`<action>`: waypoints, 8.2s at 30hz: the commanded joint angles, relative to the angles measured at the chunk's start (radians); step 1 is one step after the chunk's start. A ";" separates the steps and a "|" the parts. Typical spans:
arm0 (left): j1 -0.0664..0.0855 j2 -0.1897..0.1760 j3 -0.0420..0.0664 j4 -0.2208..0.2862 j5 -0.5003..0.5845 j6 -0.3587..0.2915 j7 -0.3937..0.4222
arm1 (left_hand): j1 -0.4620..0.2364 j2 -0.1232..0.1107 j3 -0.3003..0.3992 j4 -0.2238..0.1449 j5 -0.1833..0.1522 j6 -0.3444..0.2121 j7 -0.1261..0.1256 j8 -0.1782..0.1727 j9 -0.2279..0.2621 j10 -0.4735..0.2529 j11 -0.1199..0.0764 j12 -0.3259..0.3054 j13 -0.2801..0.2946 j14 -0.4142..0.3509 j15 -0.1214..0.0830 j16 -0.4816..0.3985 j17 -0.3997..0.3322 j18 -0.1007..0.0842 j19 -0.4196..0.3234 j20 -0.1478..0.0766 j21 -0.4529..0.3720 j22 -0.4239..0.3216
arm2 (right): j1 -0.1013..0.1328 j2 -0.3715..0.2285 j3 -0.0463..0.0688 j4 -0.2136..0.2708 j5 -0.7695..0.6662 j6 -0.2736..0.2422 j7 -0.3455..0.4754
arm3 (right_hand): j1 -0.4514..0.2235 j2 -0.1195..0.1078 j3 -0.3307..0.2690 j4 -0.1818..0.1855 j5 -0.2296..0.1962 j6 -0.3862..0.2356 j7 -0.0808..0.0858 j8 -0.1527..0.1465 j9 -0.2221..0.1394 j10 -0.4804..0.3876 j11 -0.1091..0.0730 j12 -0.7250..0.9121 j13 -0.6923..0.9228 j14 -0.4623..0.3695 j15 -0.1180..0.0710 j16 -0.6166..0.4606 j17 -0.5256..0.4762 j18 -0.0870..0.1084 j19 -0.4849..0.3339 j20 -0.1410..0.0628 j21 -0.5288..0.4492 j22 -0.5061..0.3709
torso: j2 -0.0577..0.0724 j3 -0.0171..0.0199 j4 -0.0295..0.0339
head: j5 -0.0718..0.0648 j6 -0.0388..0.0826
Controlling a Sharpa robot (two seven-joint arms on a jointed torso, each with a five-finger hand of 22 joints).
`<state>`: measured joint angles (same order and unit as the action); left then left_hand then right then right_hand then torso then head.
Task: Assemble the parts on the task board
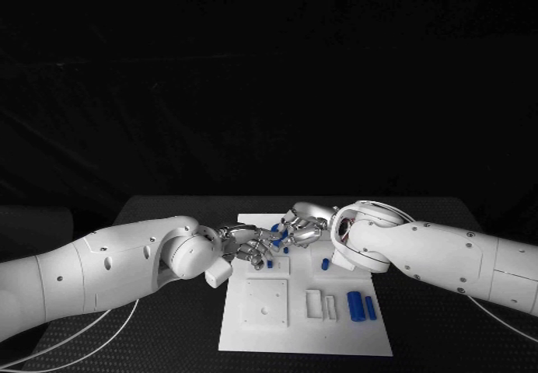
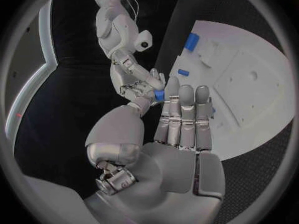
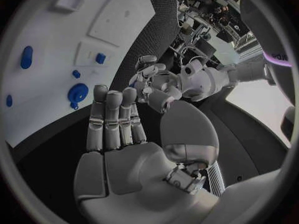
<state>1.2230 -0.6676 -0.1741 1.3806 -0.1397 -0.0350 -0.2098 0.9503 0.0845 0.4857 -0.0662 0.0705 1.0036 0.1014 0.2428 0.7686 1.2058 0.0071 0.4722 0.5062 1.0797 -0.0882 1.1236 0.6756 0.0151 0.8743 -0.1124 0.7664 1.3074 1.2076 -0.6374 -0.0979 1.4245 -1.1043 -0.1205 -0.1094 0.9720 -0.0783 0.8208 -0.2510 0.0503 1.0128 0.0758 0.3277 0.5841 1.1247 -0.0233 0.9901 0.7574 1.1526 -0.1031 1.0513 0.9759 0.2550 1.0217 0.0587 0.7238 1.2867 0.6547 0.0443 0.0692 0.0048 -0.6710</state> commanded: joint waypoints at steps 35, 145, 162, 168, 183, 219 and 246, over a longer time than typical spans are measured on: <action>0.000 -0.013 0.000 0.002 -0.014 -0.003 0.022 | -0.102 -0.113 0.093 -0.118 -0.007 -0.084 0.035 -0.056 -0.030 -0.027 0.021 -0.008 -0.006 -0.003 0.009 -0.004 -0.009 -0.003 0.010 -0.069 0.001 0.019 | 0.000 0.001 0.001 -0.024 0.085 0.041 0.030 | -0.003 0.072 -0.091 -0.043 -0.001 0.052 -0.004 0.013 0.026 0.041 -0.014 0.003 0.041 0.031 -0.013 0.027 0.027 0.007 0.028 -0.020 0.028 0.017 | 0.000 -0.0003 0.0004 | 0.001 -0.003; 0.000 -0.025 0.004 -0.016 -0.541 0.214 0.305 | -0.109 -0.053 -0.112 -0.044 -0.021 -0.144 0.061 -0.001 -0.192 -0.082 0.056 -0.111 -0.148 -0.048 0.043 -0.035 -0.010 0.026 -0.041 -0.028 -0.039 0.017 | 0.026 0.045 0.001 -0.164 0.409 0.404 -0.034 | 0.016 0.096 -0.131 -0.044 -0.001 0.043 -0.003 0.014 0.051 0.037 -0.014 -0.008 0.062 0.024 -0.013 0.024 0.035 0.007 0.018 -0.020 0.023 0.019 | 0.000 0.0003 -0.0002 | -0.008 -0.012; 0.000 -0.017 0.004 -0.005 -0.503 0.237 0.320 | -0.102 0.038 -0.144 -0.027 0.119 -0.117 0.047 0.036 -0.187 -0.074 0.048 -0.102 -0.156 -0.055 0.037 -0.024 -0.003 0.018 -0.054 -0.034 -0.030 0.023 | 0.026 0.052 0.001 -0.167 0.409 0.401 -0.033 | 0.017 0.097 -0.132 -0.044 -0.001 0.042 -0.003 0.014 0.053 0.037 -0.013 -0.009 0.064 0.023 -0.012 0.023 0.036 0.007 0.017 -0.019 0.023 0.019 | 0.000 0.0000 0.0000 | -0.010 -0.015; 0.000 -0.016 0.004 -0.007 -0.474 0.236 0.320 | -0.082 0.059 -0.140 -0.082 0.151 -0.113 0.044 0.047 -0.180 -0.070 0.046 -0.097 -0.158 -0.054 0.035 -0.018 -0.001 0.015 -0.053 -0.036 -0.022 0.023 | 0.026 0.052 0.001 -0.167 0.409 0.400 -0.034 | 0.017 0.097 -0.132 -0.044 -0.001 0.042 -0.003 0.014 0.053 0.036 -0.013 -0.009 0.064 0.023 -0.012 0.023 0.036 0.007 0.017 -0.019 0.022 0.019 | 0.000 0.0000 0.0000 | -0.011 -0.014; 0.000 -0.015 0.004 -0.009 -0.408 0.222 0.324 | -0.033 0.083 -0.087 -0.180 0.133 -0.110 0.042 0.064 -0.166 -0.064 0.043 -0.086 -0.161 -0.050 0.032 -0.003 0.002 0.009 -0.044 -0.040 -0.007 0.022 | 0.026 0.054 0.001 -0.167 0.413 0.406 -0.034 | 0.018 0.098 -0.132 -0.044 -0.001 0.041 -0.002 0.013 0.054 0.036 -0.013 -0.010 0.065 0.022 -0.012 0.023 0.037 0.007 0.016 -0.019 0.022 0.019 | 0.000 0.0000 0.0000 | -0.011 -0.014; 0.000 -0.014 0.004 -0.012 -0.382 0.225 0.332 | -0.082 0.166 -0.083 -0.213 0.189 -0.076 0.016 0.092 -0.133 -0.041 0.030 -0.065 -0.160 -0.051 0.021 0.017 0.005 -0.002 -0.049 -0.050 0.007 0.022 | 0.026 0.044 0.001 -0.171 0.458 0.400 -0.042 | -0.001 0.031 -0.068 -0.040 0.144 -0.090 0.065 -0.082 0.026 -0.077 0.055 -0.149 0.006 -0.089 0.055 -0.104 -0.009 0.004 -0.104 0.055 -0.089 -0.019 | 0.000 0.0000 0.0002 | -0.007 -0.017; -0.001 -0.023 0.003 -0.014 -0.384 0.202 0.310 | -0.091 0.165 -0.066 -0.222 0.237 -0.066 0.017 0.100 -0.117 -0.029 0.026 -0.046 -0.153 -0.044 0.016 0.033 0.007 0.000 -0.040 -0.055 0.022 0.023 | 0.026 0.032 0.001 -0.178 0.477 0.302 -0.011 | -0.045 0.005 -0.074 -0.037 0.317 -0.102 0.075 -0.096 0.011 -0.100 0.067 -0.187 -0.041 -0.110 0.076 -0.149 -0.030 0.006 -0.132 0.076 -0.129 -0.020 | 0.000 0.0003 -0.0002 | -0.004 -0.016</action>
<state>1.2201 -0.6925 -0.1731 1.3607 -0.5415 0.1658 0.0771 0.8654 0.2453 0.4140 -0.2895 0.3020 0.9326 0.1193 0.3357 0.6499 1.1617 0.0439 0.4228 0.3517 1.0299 -0.0575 1.1510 0.6821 0.0153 0.8259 -0.0996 0.7820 1.3077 1.2357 -0.6050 -0.0961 1.2513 -0.6264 0.2478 -0.1357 0.9302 -0.0729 0.7512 -0.2881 0.3642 0.9127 0.1492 0.2369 0.5954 1.0291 0.0452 0.8049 0.7172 1.0463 -0.0262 0.9038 0.9471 0.2481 0.8928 0.1345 0.5958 1.2678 0.6545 0.0450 0.0691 0.0000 -0.6869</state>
